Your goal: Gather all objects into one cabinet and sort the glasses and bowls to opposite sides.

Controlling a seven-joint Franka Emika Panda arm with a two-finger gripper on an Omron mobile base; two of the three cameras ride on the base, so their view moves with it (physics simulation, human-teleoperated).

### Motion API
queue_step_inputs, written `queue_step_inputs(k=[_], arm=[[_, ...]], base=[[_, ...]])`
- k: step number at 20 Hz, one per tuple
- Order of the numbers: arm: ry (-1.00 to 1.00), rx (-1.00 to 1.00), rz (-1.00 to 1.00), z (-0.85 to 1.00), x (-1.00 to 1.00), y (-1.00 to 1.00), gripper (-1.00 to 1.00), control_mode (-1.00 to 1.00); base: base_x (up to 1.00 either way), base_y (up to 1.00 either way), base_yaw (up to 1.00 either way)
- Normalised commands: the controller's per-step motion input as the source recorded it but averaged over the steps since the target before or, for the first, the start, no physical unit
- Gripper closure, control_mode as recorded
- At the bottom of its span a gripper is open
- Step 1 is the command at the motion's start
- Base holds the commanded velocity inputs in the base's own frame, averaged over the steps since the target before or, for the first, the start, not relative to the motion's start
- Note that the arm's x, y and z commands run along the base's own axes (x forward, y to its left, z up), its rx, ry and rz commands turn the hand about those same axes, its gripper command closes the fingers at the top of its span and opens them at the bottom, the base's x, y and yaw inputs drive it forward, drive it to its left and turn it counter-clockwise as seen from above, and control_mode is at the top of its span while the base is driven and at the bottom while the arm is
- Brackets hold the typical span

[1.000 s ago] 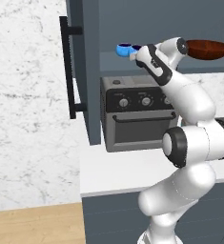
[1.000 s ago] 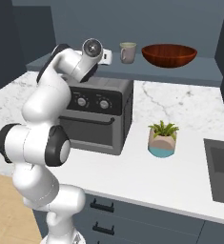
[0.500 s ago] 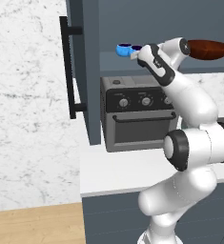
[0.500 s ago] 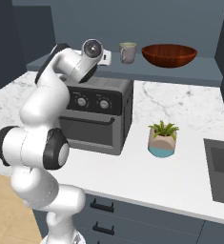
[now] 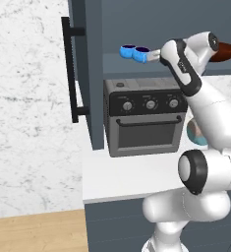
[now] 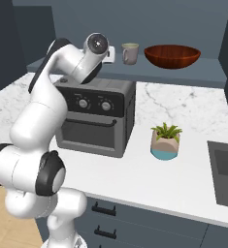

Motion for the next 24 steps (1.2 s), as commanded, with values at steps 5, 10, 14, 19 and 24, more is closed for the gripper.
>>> queue_step_inputs(k=[5, 10, 14, 19, 24], arm=[[0.0, -0.1, 0.06, 0.36, -0.84, -0.2, -1.0, -1.0], [-0.01, -0.02, 0.0, 0.28, -0.88, -0.42, -1.0, -1.0], [0.0, 0.08, -0.08, 0.06, -0.48, -0.57, -1.0, -1.0], [0.0, 0.05, -0.13, 0.0, -0.12, -0.09, -1.0, -1.0], [0.0, 0.0, 0.0, 0.0, -0.02, 0.0, -1.0, -1.0]], base=[[0.0, 0.0, 0.0], [0.0, 0.0, 0.0], [0.0, 0.0, 0.0], [0.0, 0.0, 0.0], [0.0, 0.0, 0.0]])
